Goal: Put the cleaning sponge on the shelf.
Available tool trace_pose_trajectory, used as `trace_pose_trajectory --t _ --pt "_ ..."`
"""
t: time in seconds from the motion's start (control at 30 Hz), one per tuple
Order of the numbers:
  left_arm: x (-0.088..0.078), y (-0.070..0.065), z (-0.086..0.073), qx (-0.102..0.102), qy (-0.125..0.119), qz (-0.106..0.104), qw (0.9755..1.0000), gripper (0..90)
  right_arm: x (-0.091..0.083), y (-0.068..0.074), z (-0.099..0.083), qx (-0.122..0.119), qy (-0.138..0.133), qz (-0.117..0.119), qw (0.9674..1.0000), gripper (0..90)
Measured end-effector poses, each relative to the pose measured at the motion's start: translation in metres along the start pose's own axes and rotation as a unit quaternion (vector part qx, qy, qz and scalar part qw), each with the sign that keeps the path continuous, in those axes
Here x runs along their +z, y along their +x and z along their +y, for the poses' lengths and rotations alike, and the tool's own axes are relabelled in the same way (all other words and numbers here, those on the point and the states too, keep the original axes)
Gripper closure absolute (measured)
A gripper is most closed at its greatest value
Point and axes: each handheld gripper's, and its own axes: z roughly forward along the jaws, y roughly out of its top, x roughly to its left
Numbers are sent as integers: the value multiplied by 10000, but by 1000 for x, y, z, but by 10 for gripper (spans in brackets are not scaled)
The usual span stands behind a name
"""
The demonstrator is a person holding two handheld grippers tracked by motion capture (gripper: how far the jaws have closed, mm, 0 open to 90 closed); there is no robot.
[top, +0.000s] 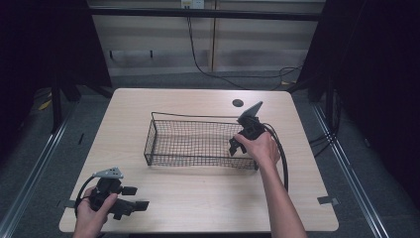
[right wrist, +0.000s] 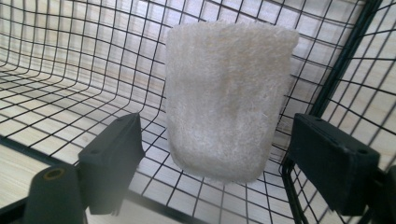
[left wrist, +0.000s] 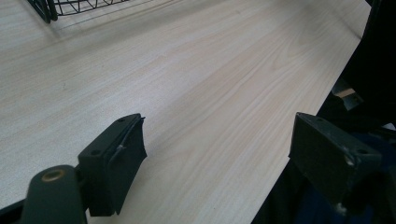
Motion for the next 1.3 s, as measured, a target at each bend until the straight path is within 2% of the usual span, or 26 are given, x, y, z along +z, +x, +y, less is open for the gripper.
trace_pose_trajectory --t 0.1,0.2,0.23,0.33,0.37,0.43,0.7,0.8,0.83,0.87,0.97,1.3 --pt "0 0 0 -1 -2 -5 10000 179 -4 -2 -2 -21 -53 18 10000 174" --pt "0 0 0 -27 -16 9 10000 178 -7 -4 -4 -90 -172 137 9997 183" --pt "0 1 0 -25 4 4 10000 178 -10 -4 -5 -78 -162 87 9998 185" --pt "0 0 0 -23 -27 26 10000 179 -15 -7 -7 -49 -266 135 9995 188" --pt "0 0 0 -11 -16 18 10000 179 -19 -9 -9 -72 -393 126 9991 196" --pt "0 0 0 -3 0 15 10000 178 -21 -10 -10 -73 -426 128 9990 196" --pt "0 0 0 -24 -18 15 10000 178 -32 -15 -21 -259 -720 300 9966 216" --pt "1 0 0 -16 -14 19 10000 178 -38 -15 -25 -390 -905 387 9944 231" --pt "1 0 0 -29 -24 13 10000 178 -42 -15 -29 -504 -1062 455 9920 246" --pt "0 0 0 -24 -10 18 10000 178 -42 -15 -29 -504 -1062 455 9920 246" --pt "1 0 0 -53 -33 20 10000 178 -46 -15 -36 -673 -1242 448 9890 266" --pt "0 0 0 -60 -15 36 10000 179 -47 -12 -53 -986 -1465 521 9829 269"
